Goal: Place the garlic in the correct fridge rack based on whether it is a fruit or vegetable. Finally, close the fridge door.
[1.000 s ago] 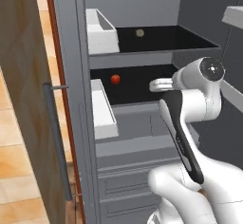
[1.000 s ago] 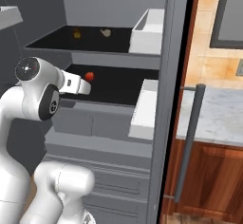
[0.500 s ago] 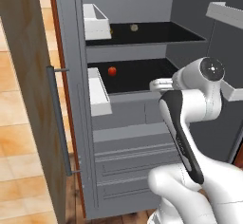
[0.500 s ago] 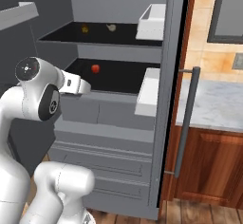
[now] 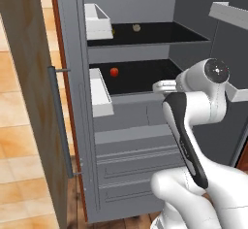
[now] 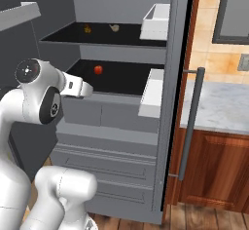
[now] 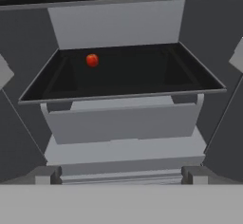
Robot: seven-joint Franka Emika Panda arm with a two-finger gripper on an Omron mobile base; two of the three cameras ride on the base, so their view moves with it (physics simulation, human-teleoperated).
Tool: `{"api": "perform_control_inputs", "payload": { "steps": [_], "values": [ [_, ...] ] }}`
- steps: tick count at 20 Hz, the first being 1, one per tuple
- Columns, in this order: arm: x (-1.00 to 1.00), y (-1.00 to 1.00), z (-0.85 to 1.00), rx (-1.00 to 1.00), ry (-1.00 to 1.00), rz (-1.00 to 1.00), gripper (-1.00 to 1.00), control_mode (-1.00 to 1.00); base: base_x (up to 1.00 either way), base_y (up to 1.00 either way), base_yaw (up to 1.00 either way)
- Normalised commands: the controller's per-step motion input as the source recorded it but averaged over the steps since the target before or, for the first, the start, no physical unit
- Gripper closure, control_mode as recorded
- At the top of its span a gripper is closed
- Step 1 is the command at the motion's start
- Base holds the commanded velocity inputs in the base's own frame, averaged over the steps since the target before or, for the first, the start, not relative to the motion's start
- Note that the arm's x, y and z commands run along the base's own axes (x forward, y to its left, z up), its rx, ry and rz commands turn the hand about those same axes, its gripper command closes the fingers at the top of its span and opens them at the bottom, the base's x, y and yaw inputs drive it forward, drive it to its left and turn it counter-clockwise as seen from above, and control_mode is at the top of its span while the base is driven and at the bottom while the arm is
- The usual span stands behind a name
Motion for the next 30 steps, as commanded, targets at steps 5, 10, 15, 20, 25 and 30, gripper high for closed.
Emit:
{"api": "perform_control_inputs", "payload": {
  "steps": [5,10,15,20,25,30],
  "values": [
    [0.00,0.00,0.00,0.00,0.00,0.00,-1.00,-1.00,0.00,0.00,0.00],
    [-0.31,0.01,0.00,0.00,0.00,0.00,-1.00,-1.00,0.00,0.00,0.00],
    [-0.82,0.46,0.00,-0.01,-0.12,0.04,-1.00,-1.00,0.00,0.00,0.00],
    [-0.66,0.88,0.00,-0.07,-0.23,0.05,-1.00,-1.00,0.00,0.00,0.00],
    [-0.76,0.95,0.00,-0.06,-0.24,0.00,-1.00,-1.00,0.00,0.00,0.00],
    [-0.60,1.00,-0.02,0.00,-0.33,0.00,-1.00,-1.00,0.00,0.00,0.00]
  ]
}}
